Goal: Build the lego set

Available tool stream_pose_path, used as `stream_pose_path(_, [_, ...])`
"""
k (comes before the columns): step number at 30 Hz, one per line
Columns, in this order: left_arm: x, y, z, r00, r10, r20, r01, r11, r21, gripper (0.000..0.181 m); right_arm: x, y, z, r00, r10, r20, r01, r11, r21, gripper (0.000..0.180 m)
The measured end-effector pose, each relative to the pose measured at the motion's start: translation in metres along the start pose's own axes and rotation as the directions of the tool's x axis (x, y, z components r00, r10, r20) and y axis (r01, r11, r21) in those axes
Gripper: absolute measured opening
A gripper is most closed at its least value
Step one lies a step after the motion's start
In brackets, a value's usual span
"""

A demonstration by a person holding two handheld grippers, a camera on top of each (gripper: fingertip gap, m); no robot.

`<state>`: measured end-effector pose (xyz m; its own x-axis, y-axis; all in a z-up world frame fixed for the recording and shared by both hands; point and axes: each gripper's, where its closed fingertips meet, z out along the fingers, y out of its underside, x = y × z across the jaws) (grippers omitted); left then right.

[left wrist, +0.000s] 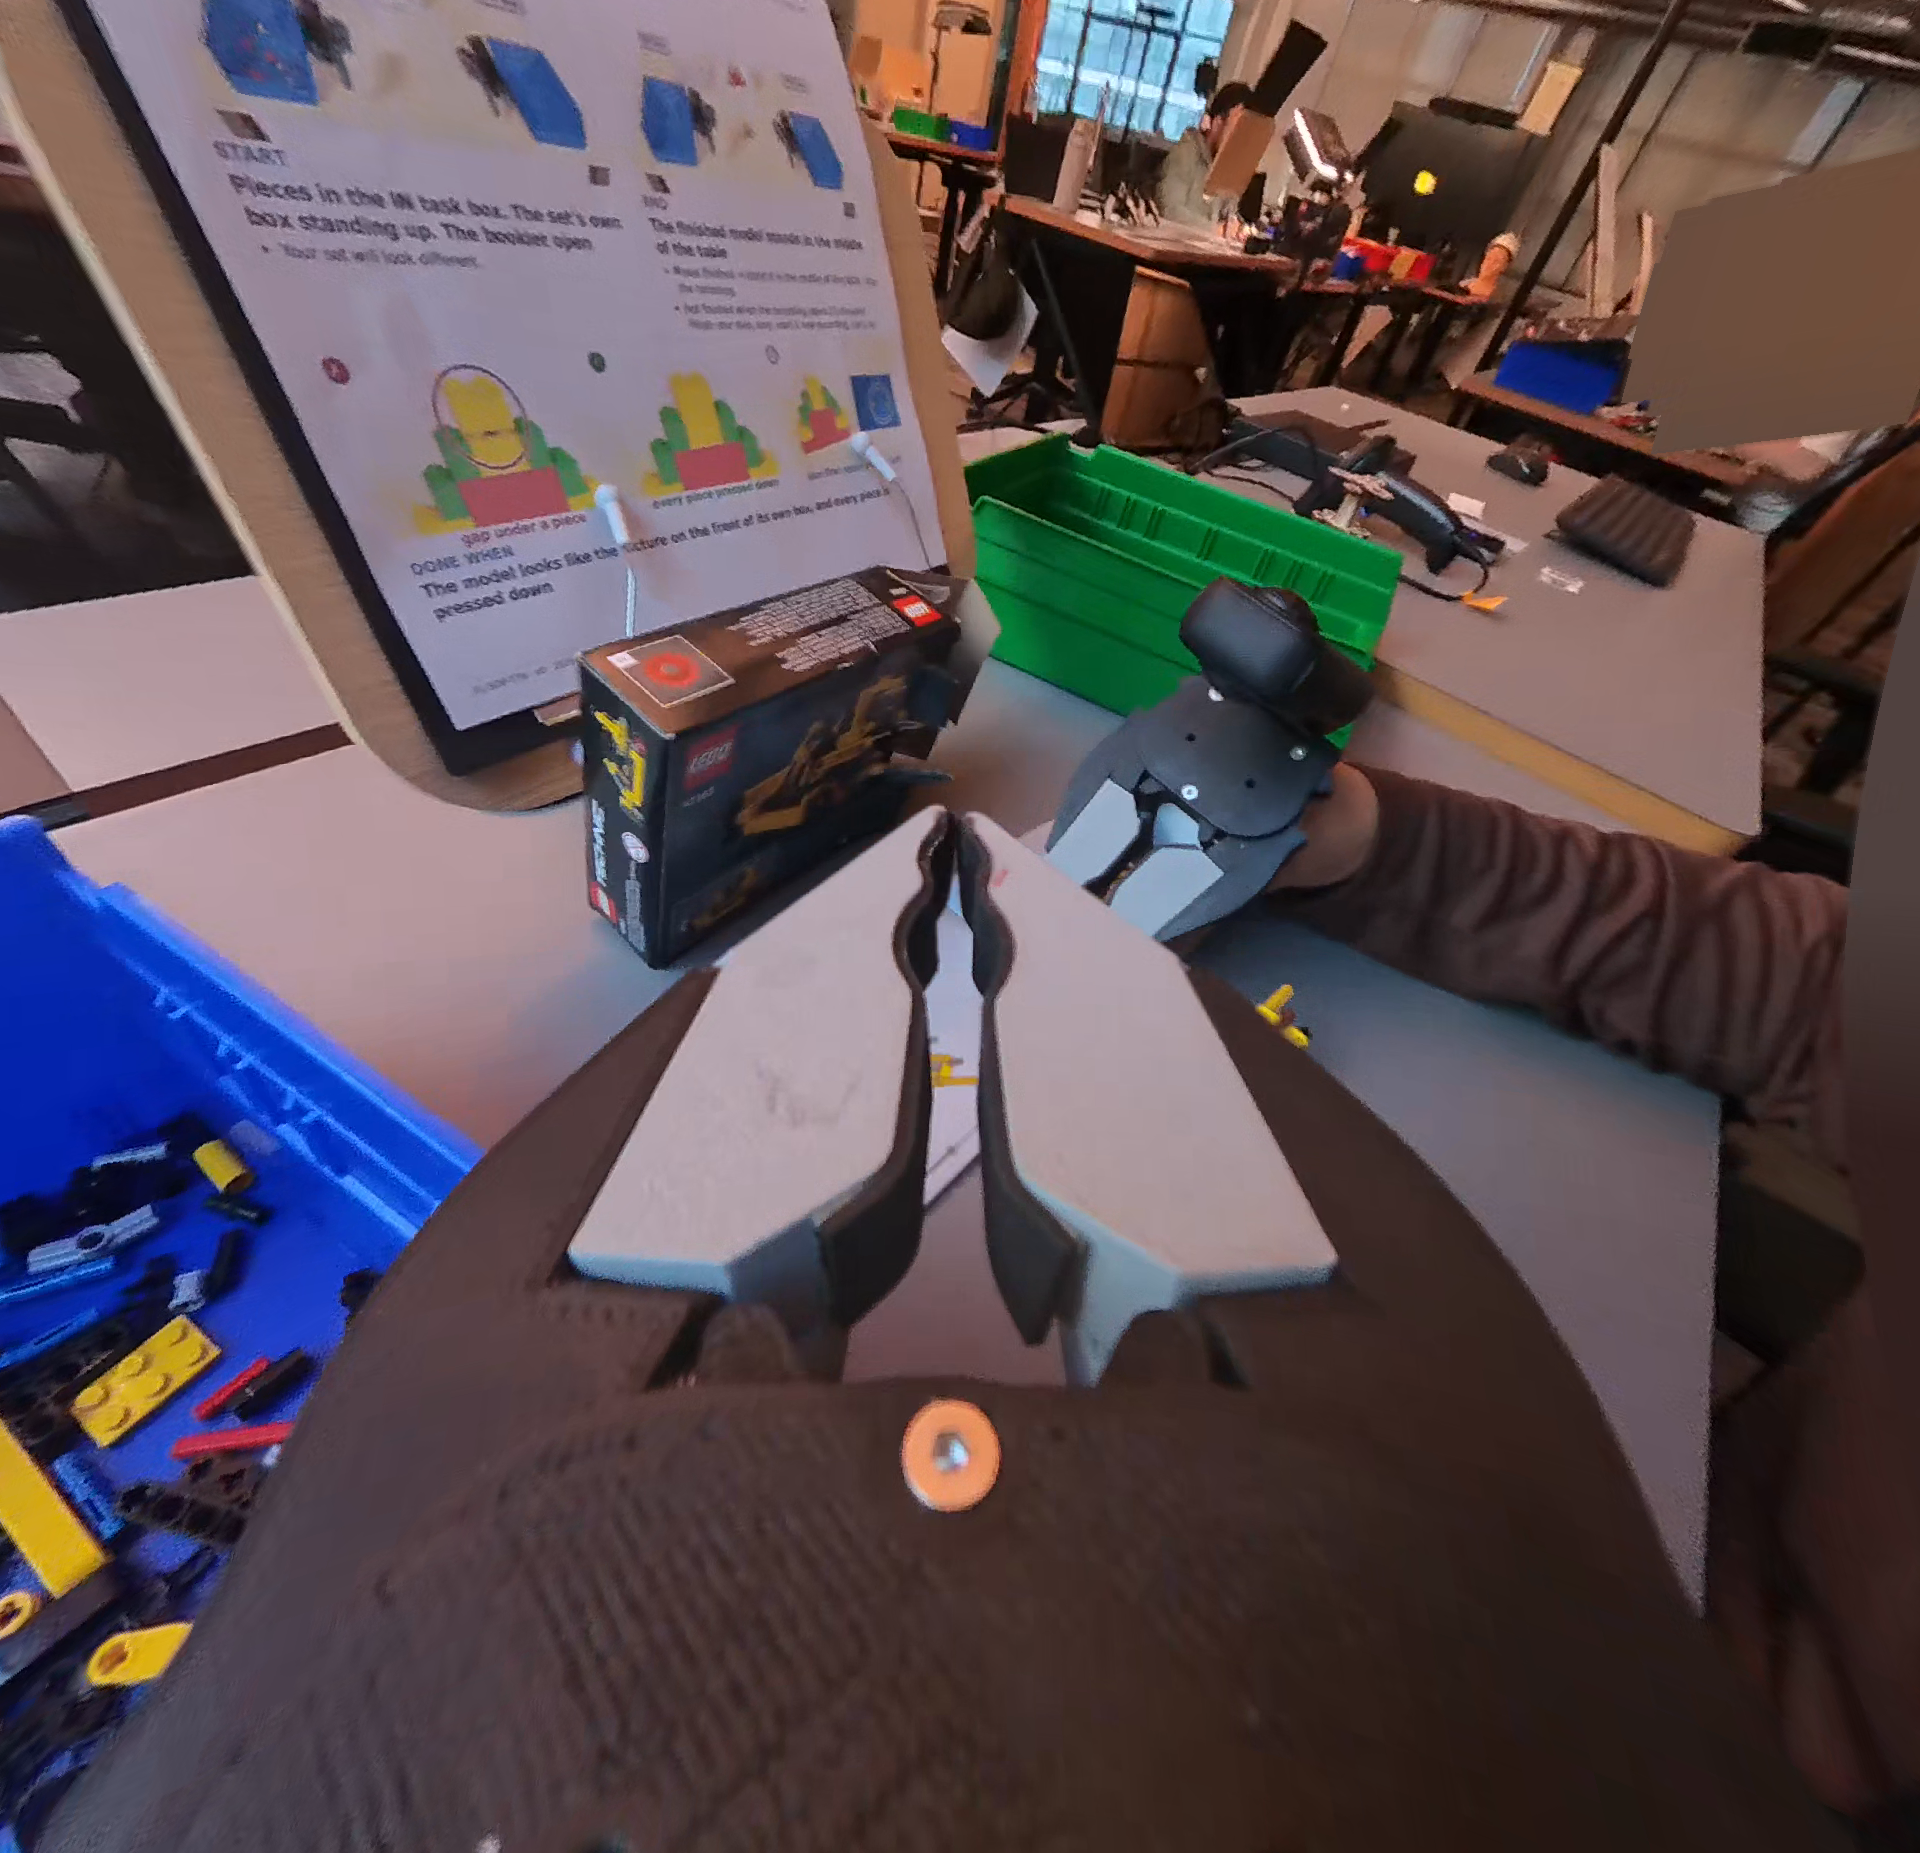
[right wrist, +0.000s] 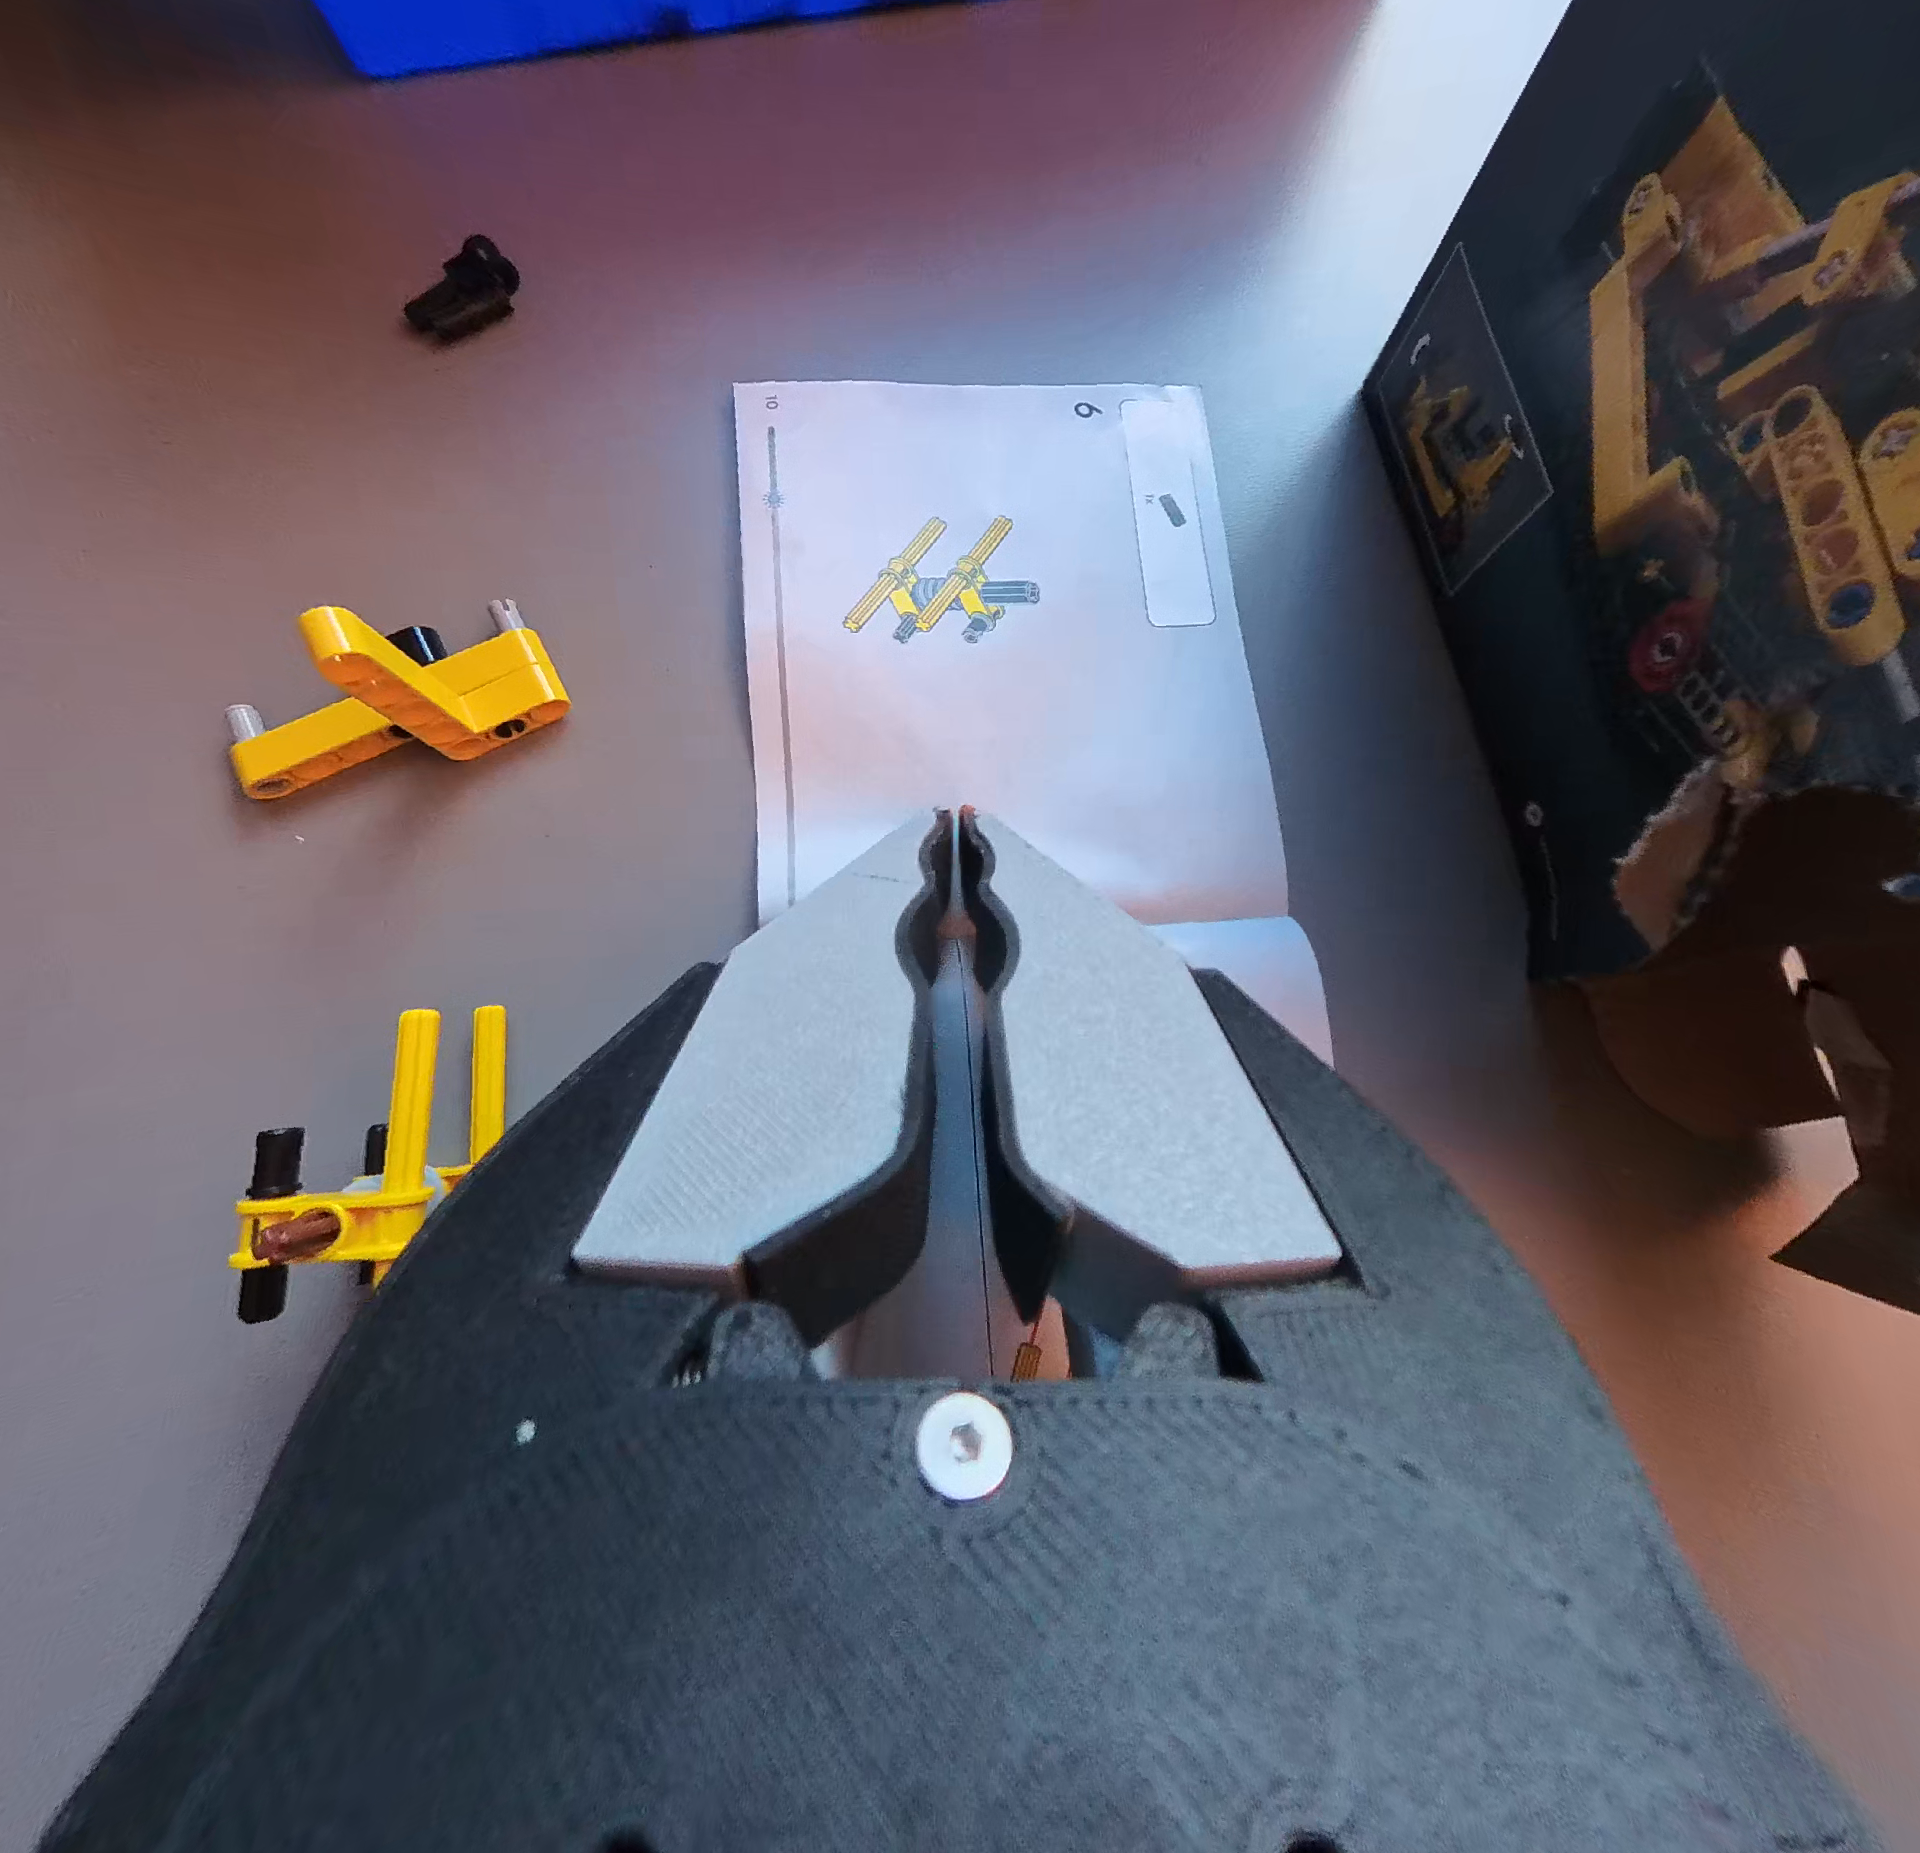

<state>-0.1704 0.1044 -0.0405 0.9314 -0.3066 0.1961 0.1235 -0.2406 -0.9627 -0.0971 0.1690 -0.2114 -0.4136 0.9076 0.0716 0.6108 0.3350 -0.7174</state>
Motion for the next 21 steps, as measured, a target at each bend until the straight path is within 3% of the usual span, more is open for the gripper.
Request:
stream_pose_path(7, [-0.011, -0.005, -0.003, 0.998, -0.058, 0.006, 0.058, 0.998, 0.027, 0.0, 0.006, 0.001, -0.001, 1.0, -0.004, -0.021, 0.004, 1.0, -0.011, 0.0])
stream_pose_path(11, [-0.005, -0.006, -0.004, 0.999, -0.032, -0.003, 0.032, 0.999, 0.025, 0.0, 0.01, -0.011, -0.006, 0.999, 0.013, -0.034, -0.011, 0.999, 0.048, 0.0])
stream_pose_path(21, [-0.014, 0.005, 0.0, 0.999, -0.012, 0.041, 0.013, 1.0, -0.029, 0.0, 0.009, -0.002, 0.002, 1.0, 0.011, 0.003, -0.011, 1.0, 0.02, 0.0])
